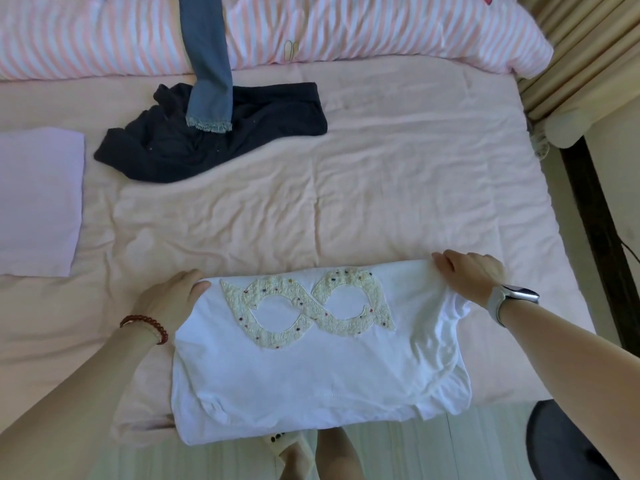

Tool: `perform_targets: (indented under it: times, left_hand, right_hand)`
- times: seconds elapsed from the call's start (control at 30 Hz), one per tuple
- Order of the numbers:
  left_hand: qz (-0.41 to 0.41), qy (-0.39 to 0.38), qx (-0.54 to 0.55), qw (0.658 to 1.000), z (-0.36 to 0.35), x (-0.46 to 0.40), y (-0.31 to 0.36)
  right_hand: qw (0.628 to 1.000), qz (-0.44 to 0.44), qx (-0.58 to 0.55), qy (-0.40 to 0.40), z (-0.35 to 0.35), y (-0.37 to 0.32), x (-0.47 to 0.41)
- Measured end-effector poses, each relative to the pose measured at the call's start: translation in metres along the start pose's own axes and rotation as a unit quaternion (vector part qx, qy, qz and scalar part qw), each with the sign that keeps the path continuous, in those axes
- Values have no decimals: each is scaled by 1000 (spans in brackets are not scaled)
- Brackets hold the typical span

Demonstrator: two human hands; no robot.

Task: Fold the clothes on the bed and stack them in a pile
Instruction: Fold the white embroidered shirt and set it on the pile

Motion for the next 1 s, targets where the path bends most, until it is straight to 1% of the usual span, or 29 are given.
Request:
perform_targets:
  times: [0.1,0.17,0.2,0.23,0.3,0.33,0.4,0.43,0.47,0.57,0.63,0.73,0.77,0.83,0.93,0.97,1.0]
  left_hand:
    - [35,50,-24,998,11,3,-5]
    - [35,55,-19,998,15,-3,-6]
    - [27,47,-10,998,17,-6,-6]
    - [16,30,-3,999,17,-8,-5]
    - [-2,-25,-10,1000,16,-10,-5]
    - [-1,-58,-24,998,14,-11,-4]
    - [14,-93,-40,995,11,-14,-5]
    - [21,-91,-30,995,11,-16,-6]
    - [24,-80,-7,996,14,-16,-6]
    - [16,-33,79,996,37,-6,-5]
    - [9,-10,81,997,58,4,-1]
    - [10,38,97,995,98,11,11]
    - [9,70,103,992,117,10,19]
    - [4,166,87,982,159,8,35]
    - [-20,327,31,944,212,11,58]
    - [-30,357,25,933,220,11,63]
    - [-37,372,17,927,223,11,67]
  right_hand:
    - [997,-53,31,39,4,-1,1]
    - [995,-69,48,62,8,-6,-1]
    - [995,-52,46,73,10,-9,-2]
    - [996,-12,40,77,9,-13,-3]
    - [993,102,37,42,6,-21,-1]
    - [989,138,50,9,4,-25,-1]
    - [985,140,83,-52,0,-27,-2]
    - [986,125,91,-68,1,-27,-2]
    - [988,110,90,-67,2,-28,-3]
    - [996,82,24,-17,21,-30,2]
    - [998,64,-8,-1,44,-29,9]
    - [997,59,-20,35,91,-31,13]
    - [996,57,-22,61,110,-32,13]
    - [990,49,-21,133,151,-37,11]
    - [966,50,-29,253,204,-42,9]
    - [958,55,-30,279,214,-45,9]
    - [953,60,-30,296,218,-47,9]
Point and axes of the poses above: each hand's wrist, its own x-axis away from the middle knuckle, its own z-axis out of the back of the hand, y = z × x, the point moved 3 cm from there along -x, towards the middle knuckle, and after that the axes turned 12 degrees about -y, right-handed, at the moved point
